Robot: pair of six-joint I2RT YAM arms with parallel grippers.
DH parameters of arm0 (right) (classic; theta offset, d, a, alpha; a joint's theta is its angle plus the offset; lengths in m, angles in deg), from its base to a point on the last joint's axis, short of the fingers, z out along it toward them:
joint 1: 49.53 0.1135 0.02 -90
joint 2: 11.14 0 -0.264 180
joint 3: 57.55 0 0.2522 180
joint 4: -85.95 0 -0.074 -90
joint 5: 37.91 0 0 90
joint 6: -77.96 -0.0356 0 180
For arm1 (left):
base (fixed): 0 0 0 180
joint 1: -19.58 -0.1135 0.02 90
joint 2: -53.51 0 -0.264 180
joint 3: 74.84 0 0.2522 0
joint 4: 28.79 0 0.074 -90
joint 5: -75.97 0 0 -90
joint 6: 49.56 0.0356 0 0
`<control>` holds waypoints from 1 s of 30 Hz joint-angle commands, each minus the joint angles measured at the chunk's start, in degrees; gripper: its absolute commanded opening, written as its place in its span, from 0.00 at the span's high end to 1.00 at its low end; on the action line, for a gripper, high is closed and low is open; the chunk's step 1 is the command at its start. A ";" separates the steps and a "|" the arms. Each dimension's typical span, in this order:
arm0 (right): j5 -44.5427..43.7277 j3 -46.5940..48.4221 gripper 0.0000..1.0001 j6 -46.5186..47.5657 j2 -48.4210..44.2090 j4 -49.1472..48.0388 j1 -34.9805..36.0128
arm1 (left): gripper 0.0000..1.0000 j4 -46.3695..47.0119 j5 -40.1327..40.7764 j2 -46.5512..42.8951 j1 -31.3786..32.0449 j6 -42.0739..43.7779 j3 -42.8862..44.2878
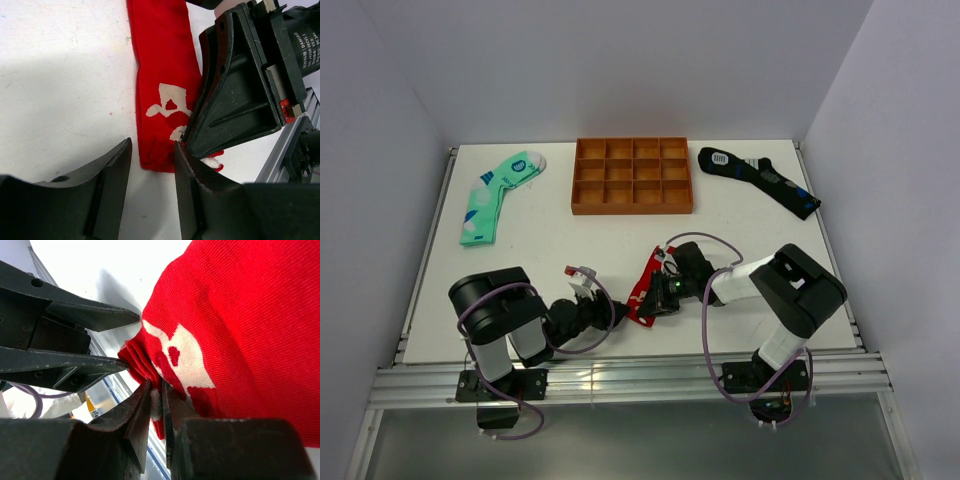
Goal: Roll the socks
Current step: Roll the sock at the center of the board.
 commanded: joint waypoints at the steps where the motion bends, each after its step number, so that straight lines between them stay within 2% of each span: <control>1: -2.66 0.56 0.79 2.54 1.17 4.06 -0.56 | 0.55 -2.94 1.06 -0.93 -0.04 0.93 -2.41; 9: -3.10 0.38 0.79 3.07 1.00 4.50 -0.56 | 0.59 -13.92 2.29 -4.28 -0.04 1.10 1.19; 16: -3.54 0.29 0.79 3.51 1.17 4.85 -0.56 | 0.56 -17.36 2.20 -5.51 -0.04 0.84 3.04; 21: -3.71 0.21 0.78 3.60 1.26 4.85 -0.56 | 0.59 -21.13 2.20 -5.51 -0.04 0.75 5.06; 30: -4.59 0.38 0.78 3.77 0.64 5.56 -0.56 | 0.73 -25.35 2.38 -5.95 0.05 0.58 6.38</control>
